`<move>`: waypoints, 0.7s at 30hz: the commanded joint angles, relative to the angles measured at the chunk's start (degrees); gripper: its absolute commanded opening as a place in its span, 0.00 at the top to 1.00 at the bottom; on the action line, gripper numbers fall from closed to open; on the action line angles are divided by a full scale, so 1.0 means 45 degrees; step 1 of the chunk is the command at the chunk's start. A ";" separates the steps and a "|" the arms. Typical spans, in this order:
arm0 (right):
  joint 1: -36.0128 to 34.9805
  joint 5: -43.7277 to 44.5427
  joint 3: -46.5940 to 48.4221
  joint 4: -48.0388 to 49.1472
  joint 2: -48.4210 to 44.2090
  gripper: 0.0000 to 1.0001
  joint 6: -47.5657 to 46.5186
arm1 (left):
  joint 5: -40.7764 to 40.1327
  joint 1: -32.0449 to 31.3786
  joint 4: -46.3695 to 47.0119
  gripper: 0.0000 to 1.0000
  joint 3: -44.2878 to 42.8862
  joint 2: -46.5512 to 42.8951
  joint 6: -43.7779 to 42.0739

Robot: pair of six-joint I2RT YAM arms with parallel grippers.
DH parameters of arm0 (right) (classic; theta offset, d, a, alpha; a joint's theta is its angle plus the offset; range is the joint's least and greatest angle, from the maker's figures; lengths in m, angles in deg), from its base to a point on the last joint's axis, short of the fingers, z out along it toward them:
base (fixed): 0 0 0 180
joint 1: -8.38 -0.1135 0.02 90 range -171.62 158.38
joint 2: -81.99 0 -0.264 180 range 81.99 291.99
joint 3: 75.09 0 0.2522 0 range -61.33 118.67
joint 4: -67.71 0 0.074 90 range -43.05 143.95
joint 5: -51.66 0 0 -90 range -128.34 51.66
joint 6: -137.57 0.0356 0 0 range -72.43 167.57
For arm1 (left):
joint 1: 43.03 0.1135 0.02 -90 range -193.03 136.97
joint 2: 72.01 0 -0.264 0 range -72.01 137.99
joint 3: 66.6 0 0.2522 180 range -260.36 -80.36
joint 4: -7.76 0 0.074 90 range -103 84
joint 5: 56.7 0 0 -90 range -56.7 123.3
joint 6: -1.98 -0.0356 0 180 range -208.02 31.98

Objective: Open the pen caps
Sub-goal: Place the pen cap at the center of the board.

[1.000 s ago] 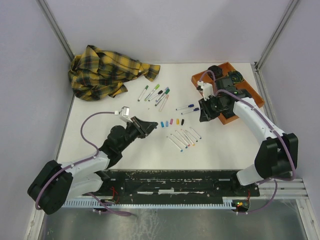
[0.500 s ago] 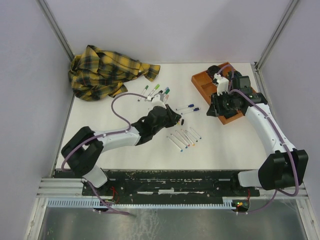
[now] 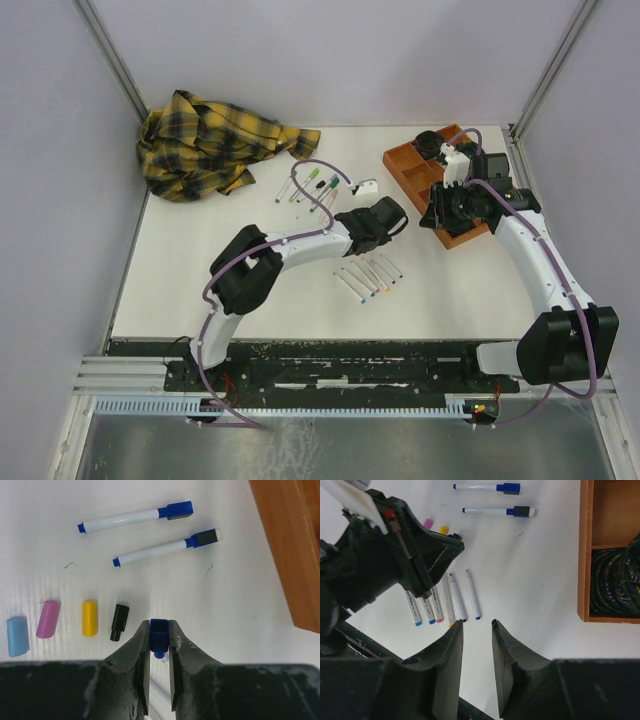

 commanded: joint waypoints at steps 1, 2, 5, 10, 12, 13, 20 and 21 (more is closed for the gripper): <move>0.0122 0.0207 0.0004 0.0598 -0.0423 0.63 0.0324 | -0.0807 -0.0053 -0.1771 0.97 -0.1563 0.0901 -0.0366; 0.0136 0.0207 -0.0013 0.0624 -0.0428 0.63 0.0342 | -0.0803 -0.0071 -0.1761 0.97 -0.1664 0.1023 -0.0410; 0.0151 0.0195 -0.0037 0.0655 -0.0430 0.63 0.0344 | -0.0787 -0.0045 -0.1751 0.95 -0.1925 0.1345 -0.0588; 0.0163 0.0177 -0.0040 0.0658 -0.0388 0.63 0.0364 | -0.0552 -0.0045 -0.1760 0.93 -0.2209 0.1715 -0.0681; 0.0175 0.0168 -0.0055 0.0674 -0.0382 0.63 0.0383 | -0.0478 -0.0048 -0.1750 0.92 -0.2321 0.1833 -0.0721; 0.0165 0.0168 -0.0069 0.0690 -0.0381 0.63 0.0383 | -0.0439 -0.0039 -0.1756 0.92 -0.2374 0.1882 -0.0750; 0.0202 0.0129 -0.0060 0.0699 -0.0403 0.63 0.0393 | -0.0358 -0.0026 -0.1768 0.83 -0.2588 0.2085 -0.0743; 0.0202 0.0129 -0.0072 0.0693 -0.0404 0.63 0.0392 | -0.0339 -0.0034 -0.1773 0.81 -0.2598 0.2094 -0.0728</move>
